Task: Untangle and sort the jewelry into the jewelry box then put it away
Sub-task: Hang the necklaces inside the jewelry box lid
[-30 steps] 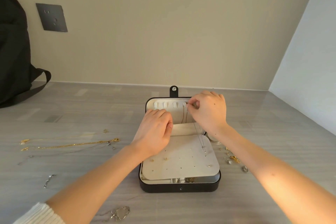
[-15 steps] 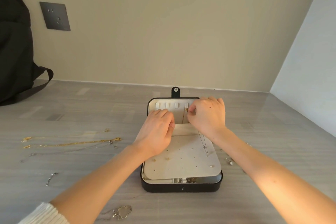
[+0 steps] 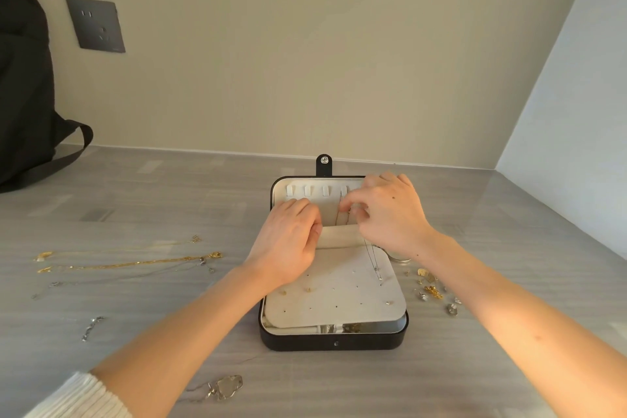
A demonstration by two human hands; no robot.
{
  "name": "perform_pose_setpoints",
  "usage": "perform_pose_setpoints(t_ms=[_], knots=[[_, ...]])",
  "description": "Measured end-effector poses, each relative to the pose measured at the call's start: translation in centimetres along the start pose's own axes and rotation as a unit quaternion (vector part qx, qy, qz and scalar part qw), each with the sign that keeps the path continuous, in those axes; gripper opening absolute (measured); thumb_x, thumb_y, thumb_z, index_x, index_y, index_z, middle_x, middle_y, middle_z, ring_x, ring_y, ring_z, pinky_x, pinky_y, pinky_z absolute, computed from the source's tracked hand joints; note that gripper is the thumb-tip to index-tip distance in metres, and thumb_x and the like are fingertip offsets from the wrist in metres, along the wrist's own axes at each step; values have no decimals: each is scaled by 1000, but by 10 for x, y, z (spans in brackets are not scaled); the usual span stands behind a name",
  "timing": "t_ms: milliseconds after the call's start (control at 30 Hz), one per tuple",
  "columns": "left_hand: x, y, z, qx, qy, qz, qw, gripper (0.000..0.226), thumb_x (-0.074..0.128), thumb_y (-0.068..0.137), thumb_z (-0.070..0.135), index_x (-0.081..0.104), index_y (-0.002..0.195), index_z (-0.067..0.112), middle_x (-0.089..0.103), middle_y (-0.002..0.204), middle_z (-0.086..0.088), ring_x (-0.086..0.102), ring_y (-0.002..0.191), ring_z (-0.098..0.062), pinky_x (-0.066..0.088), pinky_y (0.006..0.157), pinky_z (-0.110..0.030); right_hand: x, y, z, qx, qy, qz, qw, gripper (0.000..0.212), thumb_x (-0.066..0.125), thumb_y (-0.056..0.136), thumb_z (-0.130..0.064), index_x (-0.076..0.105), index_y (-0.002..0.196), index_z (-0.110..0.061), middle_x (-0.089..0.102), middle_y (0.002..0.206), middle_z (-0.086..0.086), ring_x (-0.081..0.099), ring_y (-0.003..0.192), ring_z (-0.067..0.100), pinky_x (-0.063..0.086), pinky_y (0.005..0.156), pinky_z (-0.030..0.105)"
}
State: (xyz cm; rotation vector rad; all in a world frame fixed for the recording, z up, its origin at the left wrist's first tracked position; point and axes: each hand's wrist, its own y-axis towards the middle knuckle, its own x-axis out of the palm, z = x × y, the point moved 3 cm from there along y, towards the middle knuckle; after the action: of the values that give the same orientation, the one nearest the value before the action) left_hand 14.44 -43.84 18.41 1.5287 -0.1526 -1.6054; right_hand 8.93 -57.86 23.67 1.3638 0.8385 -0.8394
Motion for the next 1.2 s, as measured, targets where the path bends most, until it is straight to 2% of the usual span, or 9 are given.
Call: perform_pose_setpoints(t_ms=[100, 233, 333, 433, 700, 800, 900, 1100, 1200], knots=[[0, -1, 1, 1, 4, 1, 1000, 25, 31, 82, 23, 51, 73, 13, 52, 72, 0, 47, 67, -20, 40, 68, -31, -1, -3, 3, -23, 18, 47, 998, 44, 46, 77, -10, 71, 104, -35, 41, 75, -8, 35, 73, 17, 26, 73, 31], [0, 0, 0, -7, 5, -1, 1000, 18, 38, 83, 17, 52, 73, 12, 51, 72, 0, 46, 67, -20, 39, 68, -30, 2, -9, 5, -68, -40, 27, 996, 46, 52, 59, -7, 75, 85, -37, 46, 62, -4, 45, 58, 20, 29, 60, 31], [1, 0, -1, -6, 5, -2, 1000, 16, 40, 83, 15, 52, 73, 12, 52, 72, 0, 47, 67, -20, 39, 68, -31, -12, -18, 19, -61, 41, 60, 995, 41, 56, 72, -5, 74, 91, -36, 52, 72, -8, 47, 70, 18, 30, 67, 33], [2, -1, -2, -2, 4, -1, 1000, 14, 42, 83, 14, 51, 73, 12, 52, 72, 0, 46, 67, -20, 38, 68, -30, -25, -38, 38, -40, 129, 8, 991, 25, 69, 79, -10, 74, 88, -33, 50, 79, -17, 50, 83, 16, 35, 81, 37], [4, 0, -4, 2, 11, 5, 1000, 13, 43, 83, 13, 50, 72, 12, 50, 71, 0, 39, 65, -16, 33, 67, -28, -15, -65, 23, -227, -83, 42, 969, 22, 57, 81, -21, 70, 92, -35, 54, 74, -4, 49, 66, 19, 28, 64, 30], [4, 0, -3, 1, 11, 0, 1000, 14, 41, 83, 14, 51, 73, 12, 50, 72, 1, 40, 66, -16, 32, 68, -28, -12, -62, 19, -247, -122, 30, 961, 22, 68, 75, -13, 69, 82, -34, 51, 72, -4, 48, 65, 19, 28, 63, 31], [4, 0, -4, 1, 6, 3, 1000, 13, 42, 83, 13, 49, 73, 14, 47, 72, 4, 38, 66, -15, 31, 68, -27, -12, -61, 18, -267, -139, 23, 953, 18, 69, 74, -12, 63, 71, -29, 50, 74, -4, 46, 67, 19, 31, 62, 32], [5, 0, -4, -3, 10, 2, 1000, 13, 49, 86, 6, 51, 74, 12, 49, 73, 2, 40, 67, -17, 31, 69, -28, -15, -64, 21, -296, -165, 50, 940, 24, 62, 72, -2, 62, 73, -26, 57, 82, -3, 48, 69, 20, 33, 62, 30], [4, 0, -4, -3, 12, -1, 1000, 13, 50, 86, 6, 52, 75, 11, 50, 73, 1, 43, 68, -19, 36, 70, -30, -17, -67, 21, -306, -115, 33, 945, 15, 57, 82, -15, 62, 71, -25, 57, 83, -3, 49, 70, 20, 29, 63, 29]])
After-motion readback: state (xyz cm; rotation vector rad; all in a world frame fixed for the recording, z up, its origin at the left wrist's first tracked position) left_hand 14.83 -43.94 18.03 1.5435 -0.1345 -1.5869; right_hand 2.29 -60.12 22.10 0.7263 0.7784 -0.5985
